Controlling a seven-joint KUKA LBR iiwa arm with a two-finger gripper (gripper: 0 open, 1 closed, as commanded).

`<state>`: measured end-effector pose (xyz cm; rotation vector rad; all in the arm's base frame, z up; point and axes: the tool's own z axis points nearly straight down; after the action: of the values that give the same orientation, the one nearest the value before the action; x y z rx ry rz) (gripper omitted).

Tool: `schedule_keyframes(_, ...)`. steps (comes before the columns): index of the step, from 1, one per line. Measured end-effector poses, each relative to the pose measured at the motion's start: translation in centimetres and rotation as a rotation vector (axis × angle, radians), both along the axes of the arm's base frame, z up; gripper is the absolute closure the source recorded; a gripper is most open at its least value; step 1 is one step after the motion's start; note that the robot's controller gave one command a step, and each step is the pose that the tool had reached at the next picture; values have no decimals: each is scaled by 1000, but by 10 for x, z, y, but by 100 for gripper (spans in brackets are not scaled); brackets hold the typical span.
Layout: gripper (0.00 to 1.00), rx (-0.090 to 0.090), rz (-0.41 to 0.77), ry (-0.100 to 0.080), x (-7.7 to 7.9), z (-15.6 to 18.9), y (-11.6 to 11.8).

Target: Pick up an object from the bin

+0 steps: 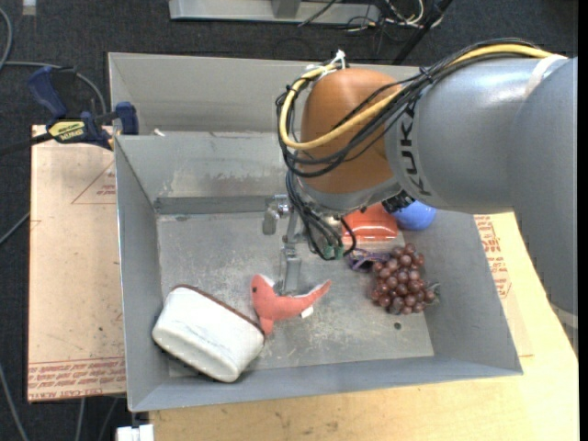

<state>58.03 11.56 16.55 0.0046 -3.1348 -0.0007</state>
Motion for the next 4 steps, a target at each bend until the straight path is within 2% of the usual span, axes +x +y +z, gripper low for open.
schedule_keyframes(1, 0, 1, -2, -8, 2, 5, 0)
schedule_keyframes(2, 0, 3, 21, -11, -18, -40, -29)
schedule_keyframes(3, 0, 0, -8, -1, -33, -68, -46)
schedule_keyframes(4, 100, 5, 158, -12, -15, -96, 13)
